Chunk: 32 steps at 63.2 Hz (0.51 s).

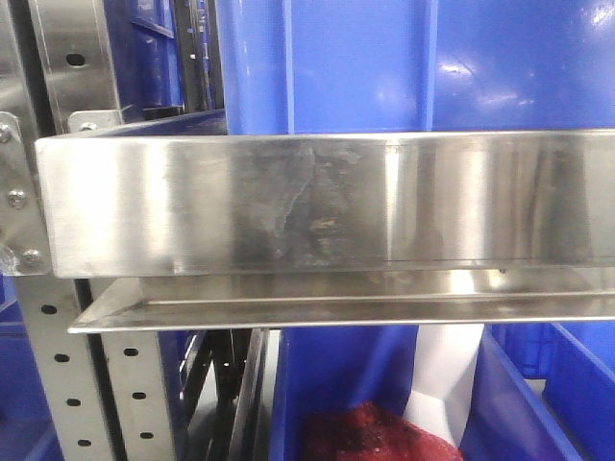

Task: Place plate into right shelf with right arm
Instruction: 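Open the right gripper and withdraw it from the bin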

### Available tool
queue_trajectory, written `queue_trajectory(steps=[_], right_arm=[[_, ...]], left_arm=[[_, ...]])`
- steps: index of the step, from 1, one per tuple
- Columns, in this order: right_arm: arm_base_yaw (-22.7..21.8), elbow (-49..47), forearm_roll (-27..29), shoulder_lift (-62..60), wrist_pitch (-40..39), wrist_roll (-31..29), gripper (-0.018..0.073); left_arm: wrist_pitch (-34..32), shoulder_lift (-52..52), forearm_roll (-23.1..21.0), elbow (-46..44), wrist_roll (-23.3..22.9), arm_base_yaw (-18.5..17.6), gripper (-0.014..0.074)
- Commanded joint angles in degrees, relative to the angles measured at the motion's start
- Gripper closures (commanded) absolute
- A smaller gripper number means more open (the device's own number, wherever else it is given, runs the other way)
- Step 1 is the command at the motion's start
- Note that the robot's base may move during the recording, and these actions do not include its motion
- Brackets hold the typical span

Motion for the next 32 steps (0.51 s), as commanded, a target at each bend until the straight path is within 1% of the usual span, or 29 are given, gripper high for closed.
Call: queue_trajectory(steps=[1,9,15,32], right_arm=[[-0.16,4.8,-0.88,-6.65,-6.24,0.08,0.0509],[-0.16,13.42,-0.88,-15.54,-8.21,0.08,0.0509],[-0.16,19.13,-0.83,-21.87,-8.21,0.08,0.0509],[-0.16,31.48,-0.83,-37.5,-7.75,0.27,0.0509]], left_arm=[[-4.37,-0.43,-0.22,0.38,-0.14,-0.02,0.0643],[-4.37,-0.43,-0.22,0.38,-0.14,-0.02,0.0643],[-4.37,-0.43,-0.22,0.38,-0.14,-0.02,0.0643],[-4.37,-0.43,-0.22,0.38,-0.14,-0.02,0.0643]])
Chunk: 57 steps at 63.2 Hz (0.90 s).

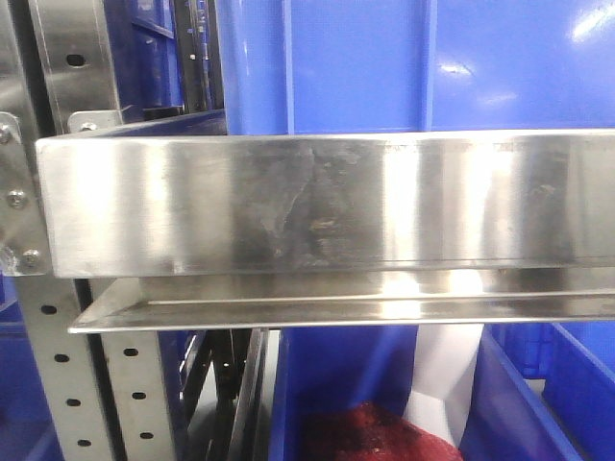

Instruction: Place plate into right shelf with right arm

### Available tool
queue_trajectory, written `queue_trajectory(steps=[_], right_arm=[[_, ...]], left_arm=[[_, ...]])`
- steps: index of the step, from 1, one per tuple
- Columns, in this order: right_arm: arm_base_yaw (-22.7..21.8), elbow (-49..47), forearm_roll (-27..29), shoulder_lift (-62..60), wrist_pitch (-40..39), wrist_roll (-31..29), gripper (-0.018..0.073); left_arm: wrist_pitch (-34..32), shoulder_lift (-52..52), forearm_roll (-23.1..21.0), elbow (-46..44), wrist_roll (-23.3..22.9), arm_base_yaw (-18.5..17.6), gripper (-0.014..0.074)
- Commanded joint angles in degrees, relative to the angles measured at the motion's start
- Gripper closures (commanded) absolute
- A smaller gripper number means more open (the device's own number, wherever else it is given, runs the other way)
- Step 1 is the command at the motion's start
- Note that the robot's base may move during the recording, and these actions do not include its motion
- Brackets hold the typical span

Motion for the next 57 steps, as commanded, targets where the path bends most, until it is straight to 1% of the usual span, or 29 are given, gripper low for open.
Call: queue_trajectory(steps=[1,10,46,52,57], right_arm=[[-0.16,1.43,-0.97,-2.64,-4.65,0.14,0.0509],[-0.16,4.2,-0.97,-6.0,-3.62,0.14,0.0509],[-0.22,6.52,-0.97,-6.11,-4.92,0.14,0.0509],[-0.51,7.91,-0.04,-6.21,-4.24,-0.09,0.0509],[-2.44,9.62,2.48,-6.3,-3.87,-2.25,0.0509]], left_arm=[[-4.37,-0.43,-0.22,0.38,-0.14,-0.02,0.0643],[-4.37,-0.43,-0.22,0.38,-0.14,-0.02,0.0643],[-4.37,-0.43,-0.22,0.38,-0.14,-0.02,0.0643],[-4.37,-0.43,-0.22,0.38,-0.14,-0.02,0.0643],[-4.37,-0.43,-0.22,0.38,-0.14,-0.02,0.0643]])
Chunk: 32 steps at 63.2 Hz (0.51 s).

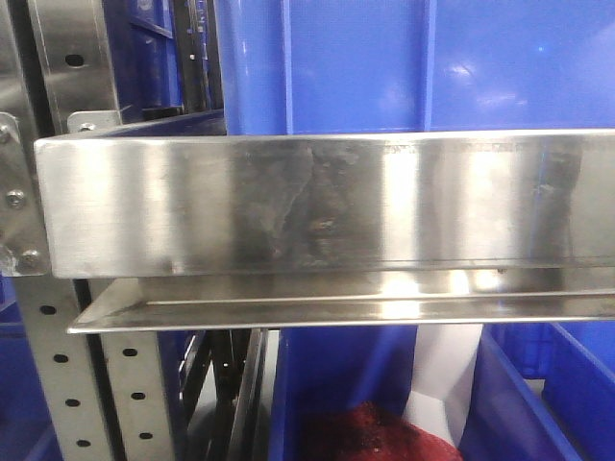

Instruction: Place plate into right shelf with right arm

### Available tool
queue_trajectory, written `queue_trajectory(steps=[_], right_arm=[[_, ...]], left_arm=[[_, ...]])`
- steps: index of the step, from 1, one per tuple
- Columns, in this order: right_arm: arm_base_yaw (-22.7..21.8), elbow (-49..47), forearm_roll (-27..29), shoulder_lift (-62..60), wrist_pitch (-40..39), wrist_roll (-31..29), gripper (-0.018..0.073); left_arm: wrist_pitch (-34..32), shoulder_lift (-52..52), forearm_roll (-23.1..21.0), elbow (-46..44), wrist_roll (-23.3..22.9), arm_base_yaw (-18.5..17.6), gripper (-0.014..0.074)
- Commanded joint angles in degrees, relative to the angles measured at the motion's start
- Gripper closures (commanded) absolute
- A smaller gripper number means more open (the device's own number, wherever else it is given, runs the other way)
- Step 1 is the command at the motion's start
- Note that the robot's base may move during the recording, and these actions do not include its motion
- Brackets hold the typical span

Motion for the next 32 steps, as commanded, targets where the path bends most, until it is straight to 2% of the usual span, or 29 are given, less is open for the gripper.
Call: queue_trajectory(steps=[1,11,21,26,32], right_arm=[[-2.39,0.52,1.86,0.72,-4.26,-2.45,0.0509],[-9.53,5.72,10.06,0.4,-7.64,-11.25,0.0509],[-16.28,12.74,21.48,-1.5,-14.17,-19.66,0.0509],[-18.99,16.67,25.3,-2.85,-18.45,-21.57,0.0509],[-21.02,20.56,25.99,-4.07,-22.83,-21.52,0.0509]], left_arm=[[-4.37,-0.43,-0.22,0.38,-0.14,-0.02,0.0643],[-4.37,-0.43,-0.22,0.38,-0.14,-0.02,0.0643],[-4.37,-0.43,-0.22,0.38,-0.14,-0.02,0.0643],[-4.37,-0.43,-0.22,0.38,-0.14,-0.02,0.0643],[-4.37,-0.43,-0.22,0.38,-0.14,-0.02,0.0643]])
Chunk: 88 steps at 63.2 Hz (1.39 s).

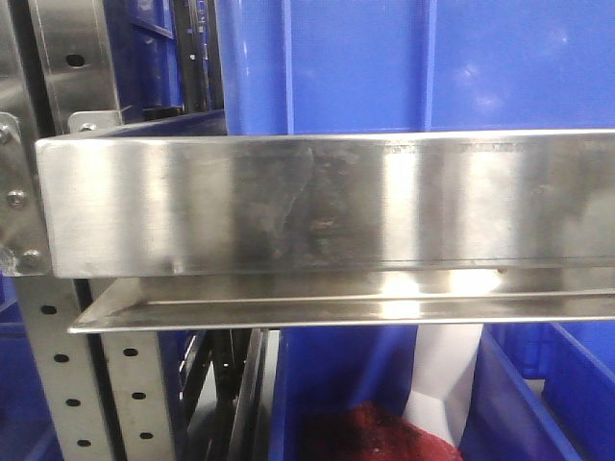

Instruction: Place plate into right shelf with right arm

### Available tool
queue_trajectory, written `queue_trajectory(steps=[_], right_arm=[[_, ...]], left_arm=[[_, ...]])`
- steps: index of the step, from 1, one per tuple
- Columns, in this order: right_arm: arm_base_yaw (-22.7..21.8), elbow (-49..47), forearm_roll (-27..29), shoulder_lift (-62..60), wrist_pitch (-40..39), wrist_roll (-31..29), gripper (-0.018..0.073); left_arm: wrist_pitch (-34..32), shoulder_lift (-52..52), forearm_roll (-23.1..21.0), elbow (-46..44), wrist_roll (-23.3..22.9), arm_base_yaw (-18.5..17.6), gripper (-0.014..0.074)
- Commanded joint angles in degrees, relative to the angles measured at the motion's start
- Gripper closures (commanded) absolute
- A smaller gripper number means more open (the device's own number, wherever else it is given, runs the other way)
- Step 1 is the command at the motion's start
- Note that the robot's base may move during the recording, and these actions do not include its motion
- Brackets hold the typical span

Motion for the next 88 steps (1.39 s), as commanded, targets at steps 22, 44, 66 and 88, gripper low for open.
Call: queue_trajectory(steps=[22,44,66,88], right_arm=[[-2.7,10.73,1.61,-1.0,-24.15,-1.56,0.0509],[-2.7,10.73,1.51,-1.0,-23.95,-1.56,0.0509],[-2.7,10.73,1.51,-1.0,-23.95,-1.56,0.0509],[-2.7,10.73,1.51,-1.0,-23.95,-1.56,0.0509]], left_arm=[[-4.37,-0.43,-0.22,0.38,-0.14,-0.02,0.0643],[-4.37,-0.43,-0.22,0.38,-0.14,-0.02,0.0643],[-4.37,-0.43,-0.22,0.38,-0.14,-0.02,0.0643],[-4.37,-0.43,-0.22,0.38,-0.14,-0.02,0.0643]])
